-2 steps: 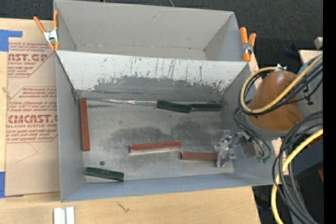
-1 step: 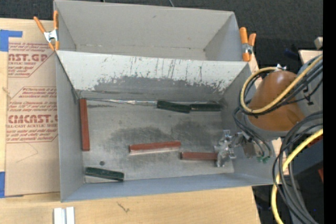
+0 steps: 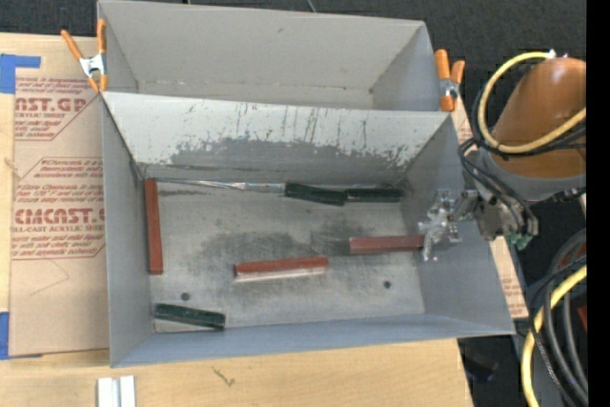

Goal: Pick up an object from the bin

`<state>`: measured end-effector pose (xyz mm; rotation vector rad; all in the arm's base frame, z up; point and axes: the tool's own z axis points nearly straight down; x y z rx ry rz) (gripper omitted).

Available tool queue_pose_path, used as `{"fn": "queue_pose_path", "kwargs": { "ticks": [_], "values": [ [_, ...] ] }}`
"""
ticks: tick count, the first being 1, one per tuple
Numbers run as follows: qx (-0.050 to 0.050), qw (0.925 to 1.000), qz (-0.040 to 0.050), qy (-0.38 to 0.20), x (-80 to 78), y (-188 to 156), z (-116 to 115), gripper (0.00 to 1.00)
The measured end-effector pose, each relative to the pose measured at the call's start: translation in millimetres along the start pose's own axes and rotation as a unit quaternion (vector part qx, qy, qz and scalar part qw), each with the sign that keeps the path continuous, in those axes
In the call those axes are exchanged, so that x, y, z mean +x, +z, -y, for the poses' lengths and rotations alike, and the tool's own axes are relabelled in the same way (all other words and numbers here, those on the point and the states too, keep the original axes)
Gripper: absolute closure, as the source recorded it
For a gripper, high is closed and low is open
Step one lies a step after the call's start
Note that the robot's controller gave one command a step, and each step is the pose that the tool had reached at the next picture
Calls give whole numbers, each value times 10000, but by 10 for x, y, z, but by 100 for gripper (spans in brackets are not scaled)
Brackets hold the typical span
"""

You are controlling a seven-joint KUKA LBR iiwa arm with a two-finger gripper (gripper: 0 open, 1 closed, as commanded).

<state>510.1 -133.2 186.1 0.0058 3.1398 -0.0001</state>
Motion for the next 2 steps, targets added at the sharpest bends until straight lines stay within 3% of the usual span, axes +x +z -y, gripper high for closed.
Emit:
{"fn": "queue_pose_path", "kwargs": {
  "ticks": [1, 2],
  "values": [
    [1, 10000, -1, 0, 0, 0, 0, 100],
    [4, 9835, 3, 1808, -156, -651, -49, 100]
  ]
}}
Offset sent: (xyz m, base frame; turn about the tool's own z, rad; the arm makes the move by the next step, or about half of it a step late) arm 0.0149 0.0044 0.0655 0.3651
